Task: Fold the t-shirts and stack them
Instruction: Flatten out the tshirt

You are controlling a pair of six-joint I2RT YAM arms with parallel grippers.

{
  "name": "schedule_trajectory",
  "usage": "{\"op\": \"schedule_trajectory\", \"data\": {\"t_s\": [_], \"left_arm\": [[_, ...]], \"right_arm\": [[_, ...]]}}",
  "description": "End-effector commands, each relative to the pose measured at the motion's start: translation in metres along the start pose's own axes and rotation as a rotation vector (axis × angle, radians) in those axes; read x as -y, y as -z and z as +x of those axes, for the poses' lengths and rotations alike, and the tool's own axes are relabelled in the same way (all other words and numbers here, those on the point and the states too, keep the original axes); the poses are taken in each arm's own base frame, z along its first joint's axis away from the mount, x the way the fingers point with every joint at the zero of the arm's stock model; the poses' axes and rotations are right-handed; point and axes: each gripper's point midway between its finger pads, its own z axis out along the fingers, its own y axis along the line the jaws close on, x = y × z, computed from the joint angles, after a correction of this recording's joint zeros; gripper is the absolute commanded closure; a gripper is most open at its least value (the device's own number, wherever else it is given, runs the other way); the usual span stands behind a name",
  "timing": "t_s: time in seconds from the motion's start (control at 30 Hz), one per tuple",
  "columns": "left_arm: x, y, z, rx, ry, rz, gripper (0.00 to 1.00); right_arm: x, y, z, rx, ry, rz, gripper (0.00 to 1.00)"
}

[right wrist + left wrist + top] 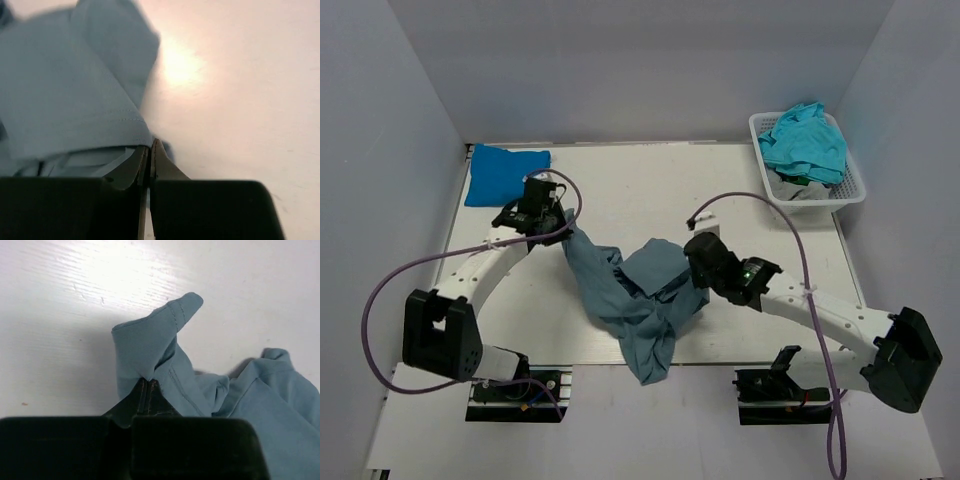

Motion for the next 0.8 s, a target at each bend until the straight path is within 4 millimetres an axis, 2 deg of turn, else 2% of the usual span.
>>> {"op": "schedule_trajectory", "data": {"t_s": [0.0,0.07,0.1,0.13,0.17,0.2,0.3,0.33,0.37,0.4,0.43,0.47,0.5,0.53,0.57,0.6,0.67,0.77], "left_arm": [[0.018,0.047,-0.055,0.21,0.029,0.053,1.0],[0.018,0.071,-0.076,0.291,0.086,0.039,1.0],[0.01,0.09,-0.091,0.369,0.127,-0.001,1.0],[0.008,0.108,-0.108,0.43,0.163,-0.004,1.0],[0.005,0.122,-0.119,0.483,0.178,-0.016,1.0],[0.001,0.135,-0.129,0.53,0.197,-0.022,1.0],[0.011,0.194,-0.162,0.669,0.238,0.045,1.0],[0.015,0.206,-0.167,0.696,0.244,0.062,1.0],[0.015,0.224,-0.172,0.735,0.257,0.078,1.0],[0.017,0.243,-0.179,0.774,0.257,0.102,1.0],[0.017,0.255,-0.182,0.798,0.254,0.114,1.0],[0.018,0.268,-0.186,0.832,0.254,0.135,1.0],[0.015,0.29,-0.188,0.881,0.263,0.154,1.0],[0.016,0.307,-0.191,0.921,0.263,0.177,1.0],[0.015,0.317,-0.192,0.946,0.262,0.19,1.0],[0.016,0.332,-0.192,0.975,0.259,0.218,1.0],[0.015,0.369,-0.191,1.048,0.257,0.284,1.0],[0.008,0.398,-0.183,1.107,0.257,0.314,1.0]], "right_arm": [[0.047,0.024,-0.061,0.198,-0.121,0.241,1.0],[0.073,0.037,-0.083,0.266,-0.165,0.361,1.0],[0.077,0.053,-0.109,0.329,-0.207,0.374,1.0],[0.084,0.06,-0.119,0.361,-0.238,0.403,1.0],[0.105,0.072,-0.13,0.415,-0.272,0.49,1.0],[0.109,0.083,-0.149,0.482,-0.315,0.496,1.0],[0.135,0.128,-0.196,0.673,-0.363,0.543,1.0],[0.14,0.15,-0.215,0.757,-0.409,0.534,1.0],[0.145,0.165,-0.225,0.802,-0.423,0.536,1.0],[0.154,0.183,-0.233,0.822,-0.36,0.584,1.0],[0.159,0.211,-0.253,0.931,-0.425,0.57,1.0],[0.162,0.224,-0.259,0.958,-0.419,0.578,1.0],[0.17,0.245,-0.268,0.99,-0.376,0.616,1.0],[0.175,0.268,-0.274,1.043,-0.404,0.614,1.0],[0.179,0.285,-0.279,1.069,-0.394,0.623,1.0],[0.178,0.293,-0.283,1.09,-0.383,0.606,1.0],[0.184,0.327,-0.287,1.148,-0.381,0.594,1.0],[0.191,0.357,-0.286,1.182,-0.363,0.593,1.0]]}}
